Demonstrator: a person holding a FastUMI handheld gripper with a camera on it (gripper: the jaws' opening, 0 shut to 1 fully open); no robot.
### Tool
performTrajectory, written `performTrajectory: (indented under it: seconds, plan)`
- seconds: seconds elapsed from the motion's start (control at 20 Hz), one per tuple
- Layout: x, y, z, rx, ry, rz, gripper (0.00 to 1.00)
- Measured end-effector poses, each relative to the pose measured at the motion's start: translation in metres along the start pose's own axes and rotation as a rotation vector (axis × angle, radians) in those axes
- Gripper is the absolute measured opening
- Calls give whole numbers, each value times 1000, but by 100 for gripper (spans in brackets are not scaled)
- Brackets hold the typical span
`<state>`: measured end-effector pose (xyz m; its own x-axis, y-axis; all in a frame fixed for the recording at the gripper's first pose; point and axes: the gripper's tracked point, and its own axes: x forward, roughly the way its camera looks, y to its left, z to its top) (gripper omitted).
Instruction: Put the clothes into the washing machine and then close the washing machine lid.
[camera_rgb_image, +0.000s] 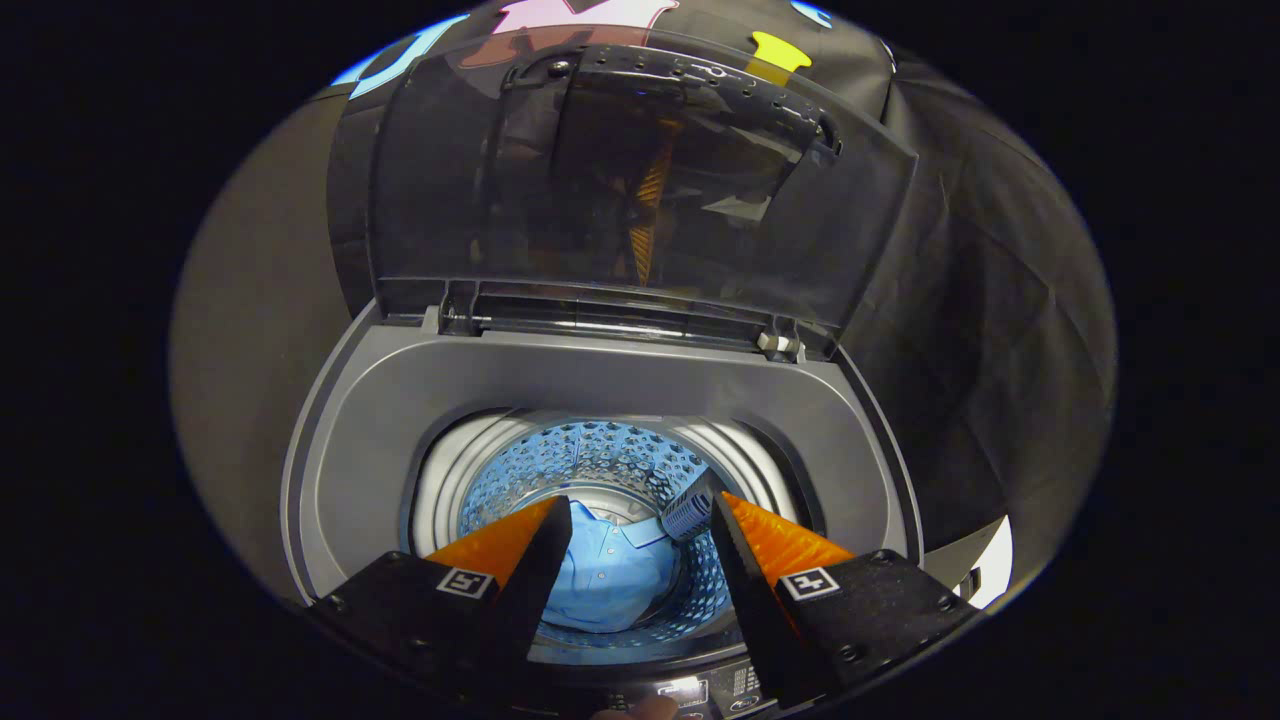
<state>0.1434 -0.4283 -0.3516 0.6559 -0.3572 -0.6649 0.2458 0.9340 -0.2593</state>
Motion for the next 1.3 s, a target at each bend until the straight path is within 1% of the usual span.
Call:
performTrajectory:
  seconds: [0.3,0.45,0.55,0.65,0.75,0.9,0.95,1.0,1.1,1.2,1.3]
  plan:
    - [-6,1,13,-10,-30,-1,89]
    - [-16,-3,34,42,-72,1,89]
    - [-25,-4,60,103,-160,19,89]
    - [-41,-10,92,158,-286,38,90]
    - [-64,-15,127,204,-404,69,100]
    - [-100,-19,179,252,-561,142,100]
    - [-109,-24,197,263,-605,151,100]
    - [-117,-30,212,268,-633,153,100]
    - [-131,-42,230,249,-635,121,99]
    - [-137,-48,258,221,-661,109,100]
    - [-133,-47,291,219,-679,127,100]
